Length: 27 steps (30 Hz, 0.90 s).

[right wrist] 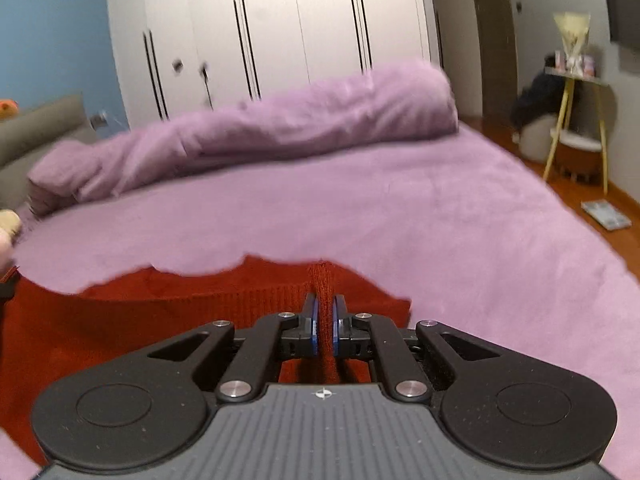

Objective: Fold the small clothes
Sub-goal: 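Lift the hem and fold it toward the collar, then open both grippers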

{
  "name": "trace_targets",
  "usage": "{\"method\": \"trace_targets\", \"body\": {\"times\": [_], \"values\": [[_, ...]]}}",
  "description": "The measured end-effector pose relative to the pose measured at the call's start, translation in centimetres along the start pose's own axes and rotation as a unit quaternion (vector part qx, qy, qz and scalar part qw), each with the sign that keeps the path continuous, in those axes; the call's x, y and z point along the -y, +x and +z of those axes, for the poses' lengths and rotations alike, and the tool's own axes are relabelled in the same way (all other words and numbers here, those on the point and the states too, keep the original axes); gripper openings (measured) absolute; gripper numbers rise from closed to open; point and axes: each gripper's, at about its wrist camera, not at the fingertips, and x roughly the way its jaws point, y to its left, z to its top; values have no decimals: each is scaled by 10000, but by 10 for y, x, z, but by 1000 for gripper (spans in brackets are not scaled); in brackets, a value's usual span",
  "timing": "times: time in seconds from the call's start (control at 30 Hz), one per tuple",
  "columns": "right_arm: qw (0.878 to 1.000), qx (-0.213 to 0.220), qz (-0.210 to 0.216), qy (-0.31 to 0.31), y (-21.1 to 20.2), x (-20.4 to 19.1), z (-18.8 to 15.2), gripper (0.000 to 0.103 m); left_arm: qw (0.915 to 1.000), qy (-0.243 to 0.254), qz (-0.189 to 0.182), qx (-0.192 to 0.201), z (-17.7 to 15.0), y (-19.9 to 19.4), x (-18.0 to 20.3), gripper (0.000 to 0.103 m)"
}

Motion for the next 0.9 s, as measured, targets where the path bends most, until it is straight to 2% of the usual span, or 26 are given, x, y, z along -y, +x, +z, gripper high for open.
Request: {"method": "trace_targets", "body": {"times": [0.07, 0.1, 0.13, 0.2, 0.27, 0.33, 0.37, 0.4, 0.43, 0.53, 0.6, 0.7, 0.83, 0.9], "values": [[9995, -307, -35, 67, 23, 1, -6, 7, 9995, 91, 50, -290, -7, 20, 1, 9], [9990, -437, -69, 24, 30, 1, -8, 9, 9990, 115, -23, -438, -13, 26, 0, 13], [9984, -543, -146, -51, 34, 0, -10, 11, 9986, 99, -62, -514, -16, 28, -3, 17], [9978, -636, -87, -135, 34, 2, -14, 24, 9984, 109, -232, -504, -24, 25, -8, 38], [9974, -673, 14, -266, 33, 3, -18, 24, 9979, 193, -310, -534, -32, 22, -10, 40], [9958, -782, -58, -470, 35, 1, -22, 24, 9975, 193, -357, -573, -34, 23, -11, 38], [9954, -798, -35, -524, 35, -1, -23, 20, 9975, 189, -376, -563, -34, 22, -11, 34], [9954, -751, -53, -597, 34, -3, -24, 10, 9977, 210, -362, -541, -34, 22, -11, 13], [9951, -718, -65, -682, 31, -8, -24, 8, 9976, 215, -320, -569, -32, 24, -11, 9], [9945, -482, -88, -920, 21, -18, -19, 5, 9988, 162, -303, -340, -26, 12, -8, 8], [9944, -143, -153, -1032, 9, -24, -10, 4, 9992, 225, -304, 122, -13, -7, -3, 8], [9947, 356, -271, -922, 2, -28, 14, 4, 9976, 235, -225, 617, 13, -15, 6, 8], [9918, 562, -757, -867, 32, -34, 39, 4, 9929, 471, 452, 993, 41, 10, 26, 8], [9900, 600, -994, -800, 52, -34, 44, 5, 9909, 441, 804, 987, 48, 33, 35, 10]]}}
